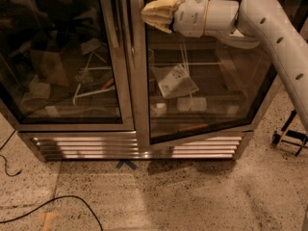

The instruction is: Pick orange can from top drawer and place on counter

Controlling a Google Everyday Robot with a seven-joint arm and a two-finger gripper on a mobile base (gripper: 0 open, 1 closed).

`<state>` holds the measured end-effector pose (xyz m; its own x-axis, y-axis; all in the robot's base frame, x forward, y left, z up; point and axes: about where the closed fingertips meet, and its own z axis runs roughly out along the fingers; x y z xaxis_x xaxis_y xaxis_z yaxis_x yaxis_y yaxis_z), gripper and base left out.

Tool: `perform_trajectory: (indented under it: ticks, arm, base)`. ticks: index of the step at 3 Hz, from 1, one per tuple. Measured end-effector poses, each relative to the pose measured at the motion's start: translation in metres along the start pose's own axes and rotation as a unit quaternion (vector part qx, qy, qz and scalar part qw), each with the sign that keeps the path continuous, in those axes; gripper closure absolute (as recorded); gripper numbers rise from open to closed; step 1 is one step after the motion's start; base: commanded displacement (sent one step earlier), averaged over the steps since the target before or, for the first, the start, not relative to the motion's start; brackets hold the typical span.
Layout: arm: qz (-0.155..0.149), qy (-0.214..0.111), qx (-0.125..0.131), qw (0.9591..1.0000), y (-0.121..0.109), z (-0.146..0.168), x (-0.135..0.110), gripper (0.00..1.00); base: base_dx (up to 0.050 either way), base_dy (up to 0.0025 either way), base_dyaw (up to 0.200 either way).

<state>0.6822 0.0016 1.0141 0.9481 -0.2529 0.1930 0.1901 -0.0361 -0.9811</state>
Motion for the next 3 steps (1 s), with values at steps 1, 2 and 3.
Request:
perform_trajectory:
  ticks: [1,2,3]
  arm:
    - [-0.007,0.0,0.008,0.9999,-0.011,-0.002,-0.002,1.0]
    - [-0.007,0.0,0.008,0.9999,-0.01,-0.003,-0.001,1.0]
    - [-0.01,-0.013,0.01,0.9998,-0.007,-0.017,-0.031,1.0]
  base:
    - [0.0,0.0,0.0]
    - [0.0,0.0,0.0]
    - [0.0,0.0,0.0]
